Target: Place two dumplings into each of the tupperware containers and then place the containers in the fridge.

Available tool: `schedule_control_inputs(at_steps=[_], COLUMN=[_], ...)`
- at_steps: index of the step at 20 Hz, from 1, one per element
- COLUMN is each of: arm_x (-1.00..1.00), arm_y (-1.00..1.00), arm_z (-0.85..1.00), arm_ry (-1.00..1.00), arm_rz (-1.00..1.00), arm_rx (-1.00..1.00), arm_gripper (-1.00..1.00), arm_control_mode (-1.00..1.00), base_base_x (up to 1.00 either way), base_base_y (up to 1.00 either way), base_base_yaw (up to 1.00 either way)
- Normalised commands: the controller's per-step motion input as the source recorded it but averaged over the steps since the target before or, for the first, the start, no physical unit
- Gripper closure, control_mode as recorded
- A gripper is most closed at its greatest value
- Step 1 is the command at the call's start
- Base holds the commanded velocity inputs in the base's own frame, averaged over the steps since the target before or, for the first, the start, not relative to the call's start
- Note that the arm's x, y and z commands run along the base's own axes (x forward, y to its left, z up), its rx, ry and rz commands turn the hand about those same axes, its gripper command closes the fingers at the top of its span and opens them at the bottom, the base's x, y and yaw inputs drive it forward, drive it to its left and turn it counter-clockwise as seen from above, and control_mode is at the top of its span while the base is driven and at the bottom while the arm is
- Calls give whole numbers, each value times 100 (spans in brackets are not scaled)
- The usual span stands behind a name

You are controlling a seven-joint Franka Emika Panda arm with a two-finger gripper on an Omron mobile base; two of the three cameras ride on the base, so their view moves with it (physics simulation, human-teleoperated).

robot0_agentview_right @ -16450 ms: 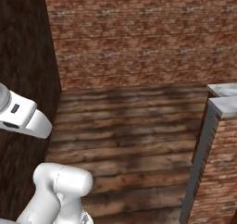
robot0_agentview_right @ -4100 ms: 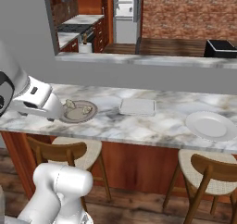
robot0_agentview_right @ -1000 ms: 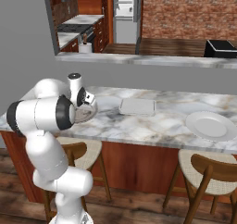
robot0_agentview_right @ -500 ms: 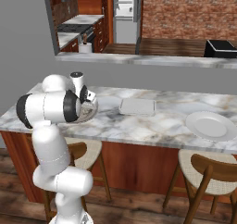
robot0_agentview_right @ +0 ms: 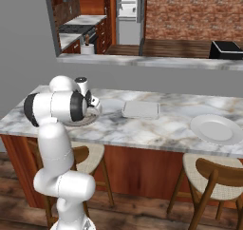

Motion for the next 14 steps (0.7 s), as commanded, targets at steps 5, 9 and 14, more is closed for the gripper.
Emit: schedule_control_inputs(at_steps=[5, 9, 14], arm_x=[1, 10, 16], arm_y=[0, 0, 8], arm_z=[-16, -2, 0], arm_ry=[0, 0, 0], arm_rz=[0, 0, 0], arm_rx=[0, 0, 0], arm_gripper=[-100, -100, -100], arm_control_mode=[-100, -100, -100], base_base_x=[0, 0, 0], base_base_y=[0, 0, 0], base_base_yaw=[0, 0, 0])
